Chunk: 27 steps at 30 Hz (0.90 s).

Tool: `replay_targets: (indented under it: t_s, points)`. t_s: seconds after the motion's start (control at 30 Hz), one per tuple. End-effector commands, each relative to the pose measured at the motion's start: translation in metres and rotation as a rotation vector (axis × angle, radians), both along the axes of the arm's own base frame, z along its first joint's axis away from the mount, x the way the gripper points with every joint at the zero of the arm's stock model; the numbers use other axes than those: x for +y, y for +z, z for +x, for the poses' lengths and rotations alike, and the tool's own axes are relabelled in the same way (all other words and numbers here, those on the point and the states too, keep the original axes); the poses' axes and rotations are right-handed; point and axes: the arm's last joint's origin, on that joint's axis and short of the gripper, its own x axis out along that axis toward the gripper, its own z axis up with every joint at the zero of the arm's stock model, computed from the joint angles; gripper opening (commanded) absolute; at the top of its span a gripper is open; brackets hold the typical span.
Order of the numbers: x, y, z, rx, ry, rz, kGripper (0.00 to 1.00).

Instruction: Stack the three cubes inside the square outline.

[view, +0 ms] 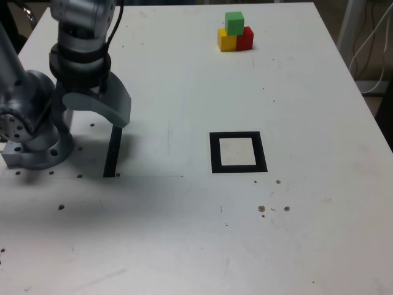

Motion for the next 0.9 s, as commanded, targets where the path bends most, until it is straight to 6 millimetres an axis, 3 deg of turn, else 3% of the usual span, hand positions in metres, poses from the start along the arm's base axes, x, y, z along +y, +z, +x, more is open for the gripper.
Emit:
replay_targets:
  t_s: [0.0, 0.63, 0.87]
  points:
    - [0.000, 0.000, 0.001, 0.006, 0.002, 0.002, 1.00]
    - [0.001, 0.002, 0.000, -0.002, 0.006, -0.004, 1.00]
    - [0.006, 0.019, 0.016, 0.008, -0.007, -0.036, 1.00]
